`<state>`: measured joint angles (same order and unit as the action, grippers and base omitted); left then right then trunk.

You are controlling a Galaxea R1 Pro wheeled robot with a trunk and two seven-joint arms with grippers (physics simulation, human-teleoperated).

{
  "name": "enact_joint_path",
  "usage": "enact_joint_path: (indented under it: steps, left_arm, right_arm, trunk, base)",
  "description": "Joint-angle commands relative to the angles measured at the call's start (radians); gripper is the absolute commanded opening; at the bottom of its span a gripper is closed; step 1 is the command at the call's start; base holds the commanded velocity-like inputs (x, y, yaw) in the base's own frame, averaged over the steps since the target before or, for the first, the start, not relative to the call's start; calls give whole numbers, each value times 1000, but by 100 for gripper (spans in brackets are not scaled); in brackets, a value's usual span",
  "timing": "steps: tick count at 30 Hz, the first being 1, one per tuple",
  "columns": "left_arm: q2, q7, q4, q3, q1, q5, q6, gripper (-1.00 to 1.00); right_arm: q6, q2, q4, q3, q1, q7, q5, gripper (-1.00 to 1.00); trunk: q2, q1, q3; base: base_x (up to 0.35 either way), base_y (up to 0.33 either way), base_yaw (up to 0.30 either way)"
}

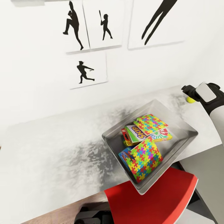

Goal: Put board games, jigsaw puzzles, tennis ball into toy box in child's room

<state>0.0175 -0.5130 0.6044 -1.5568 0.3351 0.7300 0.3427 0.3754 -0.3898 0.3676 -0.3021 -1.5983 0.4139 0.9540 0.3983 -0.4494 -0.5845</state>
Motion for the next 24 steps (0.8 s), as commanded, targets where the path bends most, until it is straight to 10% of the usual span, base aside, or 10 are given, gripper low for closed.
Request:
enact_joint_path:
  steps: [1, 24]
  left_arm:
    - [1, -8, 3, -4, -1, 6, 4, 100]
    - [1, -7, 4, -2, -1, 7, 4, 100]
  right_arm:
    - [-5, -1, 2, -8, -1, 7, 7, 100]
    - [-61, -16, 10, -4, -4, 69, 6, 100]
  trunk:
    - [2, -1, -2]
    - [2, -1, -10]
  base:
    - [0, 0, 24]
    - [0, 0, -36]
